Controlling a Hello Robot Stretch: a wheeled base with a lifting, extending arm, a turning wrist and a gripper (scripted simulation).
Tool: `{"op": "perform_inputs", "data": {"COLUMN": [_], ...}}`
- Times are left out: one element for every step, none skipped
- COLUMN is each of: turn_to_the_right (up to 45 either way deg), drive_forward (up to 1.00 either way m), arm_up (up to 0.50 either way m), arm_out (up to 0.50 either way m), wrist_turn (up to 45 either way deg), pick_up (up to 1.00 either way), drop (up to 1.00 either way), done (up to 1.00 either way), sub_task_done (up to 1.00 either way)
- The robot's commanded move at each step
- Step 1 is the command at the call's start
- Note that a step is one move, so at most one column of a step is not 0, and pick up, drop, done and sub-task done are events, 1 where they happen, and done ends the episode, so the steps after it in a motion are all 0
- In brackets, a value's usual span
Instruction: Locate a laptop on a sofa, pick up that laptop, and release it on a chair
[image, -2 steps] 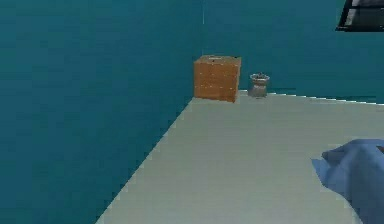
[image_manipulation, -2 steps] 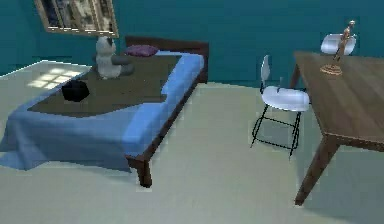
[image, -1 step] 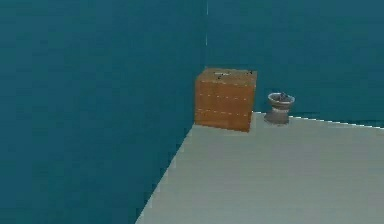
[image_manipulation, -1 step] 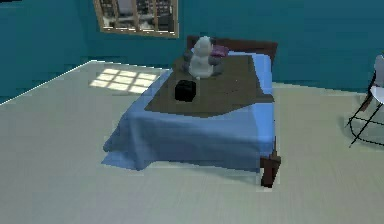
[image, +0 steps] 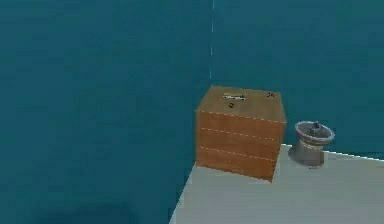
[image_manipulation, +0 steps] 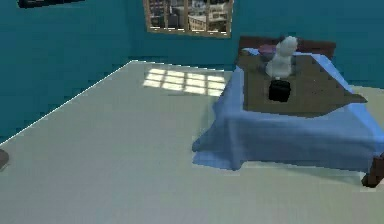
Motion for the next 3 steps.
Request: {"op": "perform_inputs", "data": {"turn_to_the_right": [-45.0, -45.0, -45.0], "drive_forward": [0.00, 0.00, 0.00], "arm_up": [0.00, 0.00, 0.00], "arm_out": [0.00, 0.00, 0.00], "wrist_turn": [0.0, 0.0, 0.0], "pick_up": [0.00, 0.00, 0.00], "drop": [0.00, 0.00, 0.00], "done": [0.00, 0.00, 0.00], "sub_task_done": [0.00, 0.00, 0.00]}}
